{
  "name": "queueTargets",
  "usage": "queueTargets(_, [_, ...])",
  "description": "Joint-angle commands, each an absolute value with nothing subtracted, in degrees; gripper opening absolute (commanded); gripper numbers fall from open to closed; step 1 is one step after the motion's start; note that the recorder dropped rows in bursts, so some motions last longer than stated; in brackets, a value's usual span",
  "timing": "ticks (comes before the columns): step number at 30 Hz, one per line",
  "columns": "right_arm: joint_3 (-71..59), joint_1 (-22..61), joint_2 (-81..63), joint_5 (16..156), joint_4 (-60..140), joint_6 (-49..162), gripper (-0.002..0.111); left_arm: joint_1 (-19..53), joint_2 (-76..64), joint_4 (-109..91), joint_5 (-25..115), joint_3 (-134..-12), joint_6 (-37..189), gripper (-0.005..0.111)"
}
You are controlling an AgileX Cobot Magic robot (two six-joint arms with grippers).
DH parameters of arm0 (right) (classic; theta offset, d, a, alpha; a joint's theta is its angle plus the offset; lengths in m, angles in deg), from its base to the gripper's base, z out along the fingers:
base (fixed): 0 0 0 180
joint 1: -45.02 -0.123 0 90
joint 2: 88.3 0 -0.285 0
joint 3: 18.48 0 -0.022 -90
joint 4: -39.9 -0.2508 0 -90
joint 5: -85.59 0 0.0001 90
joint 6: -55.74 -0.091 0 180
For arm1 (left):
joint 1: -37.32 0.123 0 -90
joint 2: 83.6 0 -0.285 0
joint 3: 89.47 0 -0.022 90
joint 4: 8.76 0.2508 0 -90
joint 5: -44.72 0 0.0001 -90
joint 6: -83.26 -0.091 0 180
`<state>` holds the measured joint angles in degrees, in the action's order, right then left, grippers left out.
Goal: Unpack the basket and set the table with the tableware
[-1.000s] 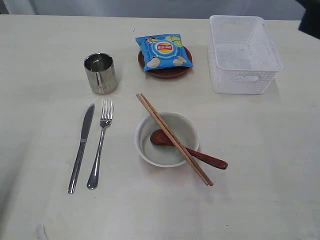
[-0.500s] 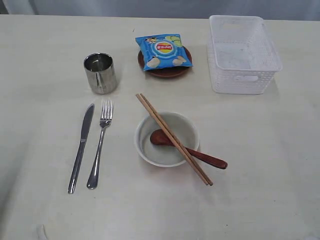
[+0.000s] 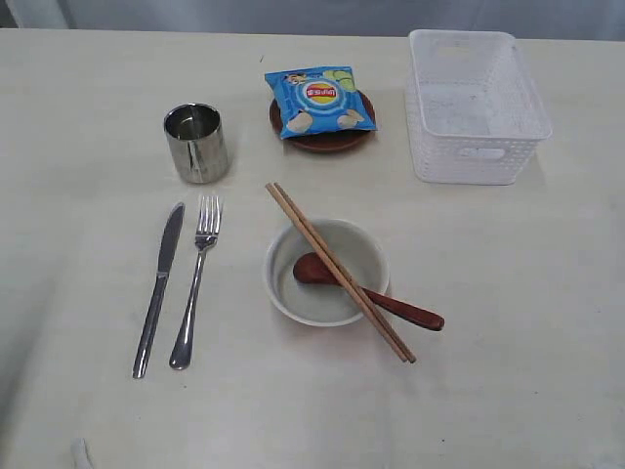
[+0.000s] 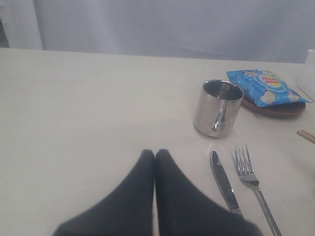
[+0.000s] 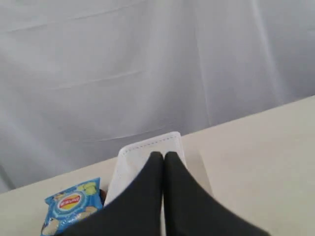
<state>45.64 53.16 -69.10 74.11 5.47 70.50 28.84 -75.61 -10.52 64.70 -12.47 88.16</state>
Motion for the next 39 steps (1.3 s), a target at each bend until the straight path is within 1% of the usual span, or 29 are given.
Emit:
queueTargets(1, [54.9,48.9,-72.7,82.7,6.1,71.7,0.0,28.6,-75.8,-10.5,64.6,-12.3,88.0,0.0])
queueTargets(5, [56.9,43.9,-73.6,84.0,6.1,75.8,0.0,28.6,-75.8,-10.5,64.6,-12.3,88.0,0.0])
queueTargets(8, [56.9,41.7,-73.6,84.3,6.1,78.5,0.0,28.6,-75.8,-10.5,64.6,-12.3,88.0,0.0])
queueTargets(17, [56.9,40.9,-73.6,83.8,7.1,81.3,0.0,28.6,-75.8,-10.5,64.6,-12.3,88.0,0.0])
queueTargets(19, [56.9,40.9,-73.6,82.5,12.4,79.0,0.0,28.6,-75.8,-10.5,64.6,-12.3,88.0,0.0])
queueTargets(23, [56.9,40.9,-75.1,77.5,32.0,63.0,0.0,28.6,-75.8,-10.5,64.6,-12.3,88.0,0.0])
queueTargets(25, [58.2,40.9,-76.2,77.6,35.8,59.2,0.0,28.6,-75.8,-10.5,64.6,-12.3,88.0,0.0])
queueTargets(27, [58.7,40.9,-77.5,79.4,37.0,58.0,0.0,28.6,-75.8,-10.5,64.6,-12.3,88.0,0.0])
queueTargets(29, [58.7,40.9,-79.2,75.1,37.7,57.9,0.0,28.6,-75.8,-10.5,64.6,-12.3,88.0,0.0])
queueTargets(31, [58.7,40.9,-80.5,74.1,38.1,57.9,0.0,28.6,-75.8,-10.5,64.6,-12.3,88.0,0.0])
queueTargets(34, [58.7,40.9,-80.5,71.5,38.5,57.9,0.0,28.6,-75.8,-10.5,64.6,-12.3,88.0,0.0])
queueTargets(37, [58.7,40.9,-80.5,65.7,38.5,57.9,0.0,28.6,-75.8,-10.5,64.6,-12.3,88.0,0.0])
queueTargets(39, [58.7,40.9,-80.5,65.9,38.5,57.9,0.0,28.6,-75.8,-10.5,64.6,-12.3,88.0,0.0])
